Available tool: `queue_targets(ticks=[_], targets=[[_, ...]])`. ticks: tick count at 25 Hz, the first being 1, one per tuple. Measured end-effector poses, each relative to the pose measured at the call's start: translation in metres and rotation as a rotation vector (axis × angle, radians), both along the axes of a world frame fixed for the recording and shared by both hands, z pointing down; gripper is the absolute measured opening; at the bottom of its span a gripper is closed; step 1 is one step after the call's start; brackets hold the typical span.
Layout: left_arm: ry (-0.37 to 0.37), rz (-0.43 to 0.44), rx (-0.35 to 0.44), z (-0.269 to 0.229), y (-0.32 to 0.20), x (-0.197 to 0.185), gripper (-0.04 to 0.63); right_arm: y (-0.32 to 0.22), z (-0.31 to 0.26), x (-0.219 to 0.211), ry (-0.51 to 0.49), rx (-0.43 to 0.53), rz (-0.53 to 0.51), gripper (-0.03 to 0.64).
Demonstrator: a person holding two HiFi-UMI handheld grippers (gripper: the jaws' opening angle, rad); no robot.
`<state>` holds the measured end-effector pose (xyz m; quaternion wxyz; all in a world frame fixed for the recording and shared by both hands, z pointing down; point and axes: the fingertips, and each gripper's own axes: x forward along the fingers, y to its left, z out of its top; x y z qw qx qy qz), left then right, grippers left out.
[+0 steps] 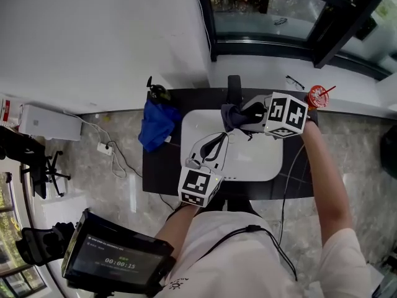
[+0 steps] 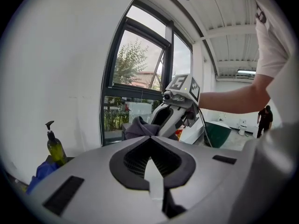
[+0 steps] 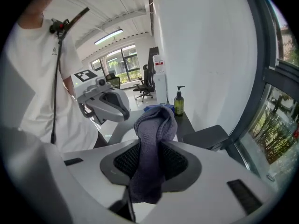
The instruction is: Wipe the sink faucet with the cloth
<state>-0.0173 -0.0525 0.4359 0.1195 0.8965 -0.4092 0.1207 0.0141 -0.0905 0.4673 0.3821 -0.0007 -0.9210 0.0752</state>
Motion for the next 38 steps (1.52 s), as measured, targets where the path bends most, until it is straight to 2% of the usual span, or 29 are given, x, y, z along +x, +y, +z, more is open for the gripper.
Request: queue_targets(ticks=[3,6,10,15,21,24,28,38], targets=[[0.001,0.003,0.003,-0.001,0.0,0.001,-0.006,-0.017,-0.018,0.005,-0.055,0.02,0.047,0.117],[-0.009,0.006,0.004,-0.001,0.0,-0.001,-0.006,-0.056,-0.03,0.011,-0.066,0.14,0.135,0.117],[-0.011,-0.013,-0.001,0.001,0.0,-0.008,-0.006,-0.106,-0.033,0.01,-0.043,0.285,0.241,0.115],[-0.015,-0.024,0.004,0.001,-0.001,-0.013,-0.006,-0.138,-0.01,0.007,0.057,0.385,0.3,0.115],[-0.017,-0.045,-0.007,0.003,-0.001,-0.021,-0.006,-0.144,0.011,0.005,0.079,0.37,0.328,0.115],[-0.021,-0.044,-0.003,0.005,-0.001,-0.022,-0.006,-0.132,0.012,0.004,0.09,0.355,0.28,0.115],[-0.012,-0.036,-0.002,0.003,-0.001,-0.017,-0.006,-0.105,0.014,0.0,0.075,0.261,0.205,0.117],[-0.011,0.001,0.002,0.001,0.001,-0.005,-0.006,-0.055,0.017,-0.002,0.045,0.147,0.117,0.117]])
